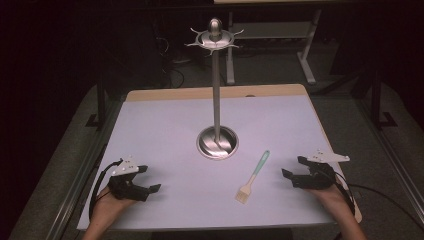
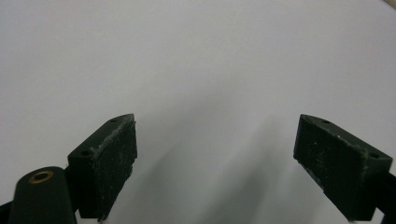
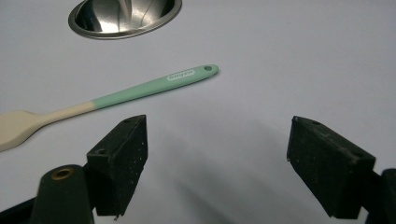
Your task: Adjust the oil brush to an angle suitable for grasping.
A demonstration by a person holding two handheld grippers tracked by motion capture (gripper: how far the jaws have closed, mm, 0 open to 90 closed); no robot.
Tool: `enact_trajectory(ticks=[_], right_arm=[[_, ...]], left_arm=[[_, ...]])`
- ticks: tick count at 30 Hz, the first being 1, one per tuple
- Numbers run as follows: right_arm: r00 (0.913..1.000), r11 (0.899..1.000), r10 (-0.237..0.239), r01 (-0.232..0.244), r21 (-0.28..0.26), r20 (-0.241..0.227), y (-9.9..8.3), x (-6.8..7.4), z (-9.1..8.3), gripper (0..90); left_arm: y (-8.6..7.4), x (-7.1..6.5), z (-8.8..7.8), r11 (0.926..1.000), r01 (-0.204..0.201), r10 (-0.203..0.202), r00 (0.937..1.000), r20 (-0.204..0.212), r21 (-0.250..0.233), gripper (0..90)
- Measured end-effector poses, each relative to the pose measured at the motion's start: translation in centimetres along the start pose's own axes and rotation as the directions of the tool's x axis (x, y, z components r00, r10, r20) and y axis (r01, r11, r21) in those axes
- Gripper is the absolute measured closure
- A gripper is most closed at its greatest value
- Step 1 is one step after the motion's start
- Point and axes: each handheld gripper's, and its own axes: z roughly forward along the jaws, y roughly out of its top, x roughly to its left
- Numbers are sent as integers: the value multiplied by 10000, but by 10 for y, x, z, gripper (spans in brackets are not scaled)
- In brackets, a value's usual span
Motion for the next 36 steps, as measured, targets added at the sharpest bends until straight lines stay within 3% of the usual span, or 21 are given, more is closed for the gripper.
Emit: enact_trajectory(ticks=[6, 11, 19, 20, 21, 26, 28, 36], right_arm=[[9998, 9998, 185, -184, 48, -24, 2, 0, -1, 215], [9997, 9995, 224, -223, 236, -71, 4, -3, 0, 298], [10000, 9991, 34, -37, 424, 73, 14, 1, 2, 774], [10000, 9991, 34, -37, 424, 73, 14, 1, 2, 774], [10000, 9984, -29, 26, 564, 48, 18, 2, 5, 873], [9999, 9965, 59, -50, 830, -107, 26, 4, 14, 898], [9996, 9944, -264, 269, 1019, -63, 30, 4, 22, 897], [9998, 9896, -176, 187, 1423, -89, 42, -3, 39, 897]], left_arm=[[1, -1, 1, 9985, 538, -539, 9985, 61, 105, 132], [1, -3, 0, 9996, 277, -276, 9995, -120, 68, 133], [0, -2, -3, 9990, 424, -424, 9991, -15, -139, 132], [0, -2, -3, 9990, 424, -424, 9991, -15, -139, 133], [0, -3, -2, 9987, 459, -459, 9989, 12, -207, 133], [1, -5, -1, 9984, 520, -518, 9986, 104, -234, 132], [1, -6, 0, 9987, 477, -473, 9988, 158, -201, 132], [1, -6, 0, 9982, 581, -578, 9982, 178, -163, 132]])
